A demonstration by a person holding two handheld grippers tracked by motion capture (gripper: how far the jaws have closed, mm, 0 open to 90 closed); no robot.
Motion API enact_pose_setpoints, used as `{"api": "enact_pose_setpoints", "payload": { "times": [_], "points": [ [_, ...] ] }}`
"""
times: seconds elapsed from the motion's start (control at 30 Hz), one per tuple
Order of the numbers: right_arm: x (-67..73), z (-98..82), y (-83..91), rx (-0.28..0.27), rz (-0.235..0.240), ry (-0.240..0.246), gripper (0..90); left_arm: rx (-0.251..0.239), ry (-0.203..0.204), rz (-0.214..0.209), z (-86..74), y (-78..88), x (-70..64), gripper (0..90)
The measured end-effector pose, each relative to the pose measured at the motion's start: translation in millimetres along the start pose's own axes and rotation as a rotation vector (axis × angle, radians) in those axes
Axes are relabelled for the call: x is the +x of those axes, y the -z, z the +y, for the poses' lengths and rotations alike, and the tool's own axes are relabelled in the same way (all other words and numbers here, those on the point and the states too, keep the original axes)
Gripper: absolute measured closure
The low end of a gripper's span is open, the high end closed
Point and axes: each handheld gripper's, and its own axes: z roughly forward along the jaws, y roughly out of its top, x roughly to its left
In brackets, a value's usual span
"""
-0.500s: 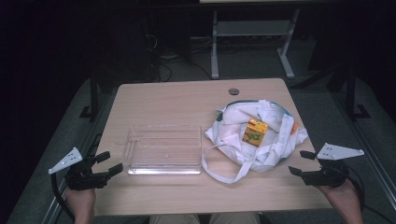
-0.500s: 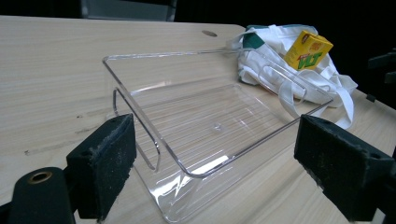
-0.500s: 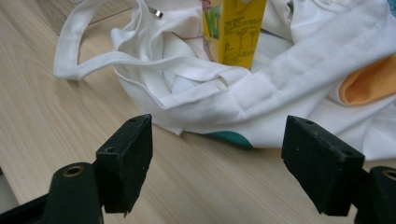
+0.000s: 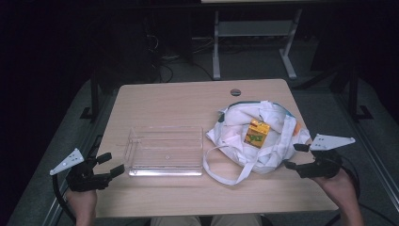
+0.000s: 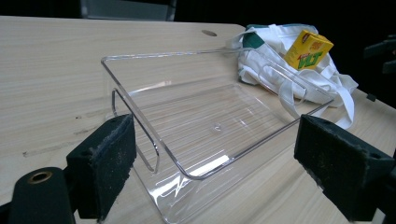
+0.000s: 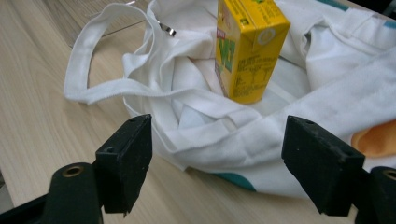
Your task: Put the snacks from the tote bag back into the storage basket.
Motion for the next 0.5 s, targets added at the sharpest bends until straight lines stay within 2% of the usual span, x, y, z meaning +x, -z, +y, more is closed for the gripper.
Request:
{"api": "enact_pose_setpoints", "payload": {
  "times": [0.23, 0.5],
  "points": [
    [-2.8, 19.3, -1.2, 0.012, 0.012, 0.041, 23.6, -0.002, 0.002, 0.001, 0.0, 1.4, -0.5, 12.6],
    [-6.2, 40.7, -5.6, 0.049, 0.030, 0.060, 23.4, -0.001, 0.010, 0.001, 0.1, 0.7, -2.0, 12.6]
  ]
}}
